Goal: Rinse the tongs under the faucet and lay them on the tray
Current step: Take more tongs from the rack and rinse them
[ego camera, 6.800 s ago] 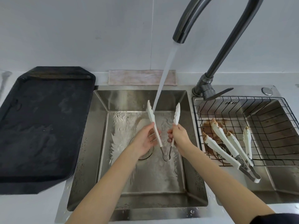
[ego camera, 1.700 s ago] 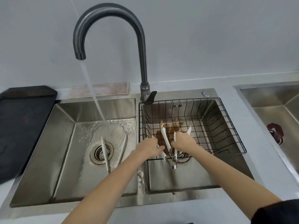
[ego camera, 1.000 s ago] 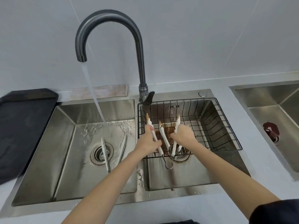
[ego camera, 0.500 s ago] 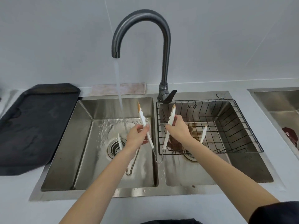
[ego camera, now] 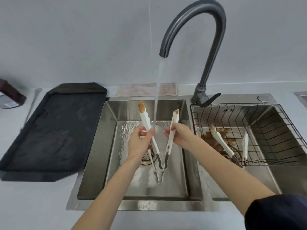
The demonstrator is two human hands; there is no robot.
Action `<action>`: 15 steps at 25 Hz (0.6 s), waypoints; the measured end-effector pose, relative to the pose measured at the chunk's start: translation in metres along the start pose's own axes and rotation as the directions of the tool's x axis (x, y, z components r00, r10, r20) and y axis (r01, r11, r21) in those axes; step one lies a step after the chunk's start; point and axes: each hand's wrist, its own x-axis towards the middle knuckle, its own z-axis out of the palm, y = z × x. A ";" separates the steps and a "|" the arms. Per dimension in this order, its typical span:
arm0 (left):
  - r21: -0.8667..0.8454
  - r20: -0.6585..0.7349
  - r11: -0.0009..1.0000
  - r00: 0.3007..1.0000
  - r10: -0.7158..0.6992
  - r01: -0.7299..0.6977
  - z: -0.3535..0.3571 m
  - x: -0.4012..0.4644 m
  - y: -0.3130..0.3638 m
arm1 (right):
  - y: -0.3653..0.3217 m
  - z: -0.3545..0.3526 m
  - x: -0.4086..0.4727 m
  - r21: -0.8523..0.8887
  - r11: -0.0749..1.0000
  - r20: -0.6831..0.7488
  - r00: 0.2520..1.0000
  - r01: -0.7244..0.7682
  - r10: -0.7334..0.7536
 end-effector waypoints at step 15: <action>0.146 -0.022 0.989 0.999 0.027 -0.024 -0.033 0.062 0.021 | 0.022 0.056 0.057 0.164 0.966 0.011 0.979 -0.202 0.202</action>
